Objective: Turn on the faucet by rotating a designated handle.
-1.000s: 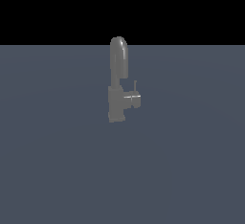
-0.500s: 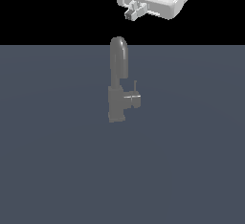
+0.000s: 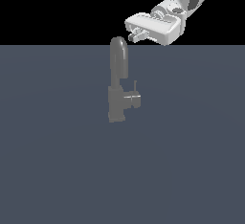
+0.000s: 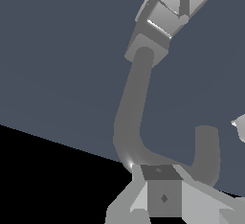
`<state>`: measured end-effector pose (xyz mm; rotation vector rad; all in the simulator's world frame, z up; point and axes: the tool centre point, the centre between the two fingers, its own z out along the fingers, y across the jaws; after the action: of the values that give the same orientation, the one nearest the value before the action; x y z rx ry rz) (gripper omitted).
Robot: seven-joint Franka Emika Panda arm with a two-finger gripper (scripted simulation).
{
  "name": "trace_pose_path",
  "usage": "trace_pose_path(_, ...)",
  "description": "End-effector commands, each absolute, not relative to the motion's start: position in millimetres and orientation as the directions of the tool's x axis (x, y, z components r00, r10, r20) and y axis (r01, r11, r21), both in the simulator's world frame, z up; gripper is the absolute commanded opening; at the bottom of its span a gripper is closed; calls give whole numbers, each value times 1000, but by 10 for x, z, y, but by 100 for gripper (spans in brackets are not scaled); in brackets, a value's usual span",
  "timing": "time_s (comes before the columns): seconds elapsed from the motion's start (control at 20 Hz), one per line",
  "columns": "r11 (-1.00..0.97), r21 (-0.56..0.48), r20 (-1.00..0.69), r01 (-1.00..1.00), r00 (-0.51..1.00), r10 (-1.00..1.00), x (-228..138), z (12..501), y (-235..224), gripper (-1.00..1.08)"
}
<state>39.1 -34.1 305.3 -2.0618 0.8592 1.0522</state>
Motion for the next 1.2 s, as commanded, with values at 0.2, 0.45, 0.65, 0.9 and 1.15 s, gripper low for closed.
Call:
trace_pose_path(0.2, -461, -205, -923, -863, 327, -202, 600, 2623, -404, -100)
trace_pose_path(0.45, -373, -147, -966, -916, 214, -146, 728, 2246, -435, -100)
trace_pose_path(0.65, -309, -97, -986, -946, 133, -99, 795, 1963, -441, -100)
trace_pose_path(0.9, -246, -40, -998, -968, 53, -47, 841, 1669, -429, -100)
trace_pose_path(1.15, -207, -1, -1000, -978, 3, -11, 857, 1479, -408, -100)
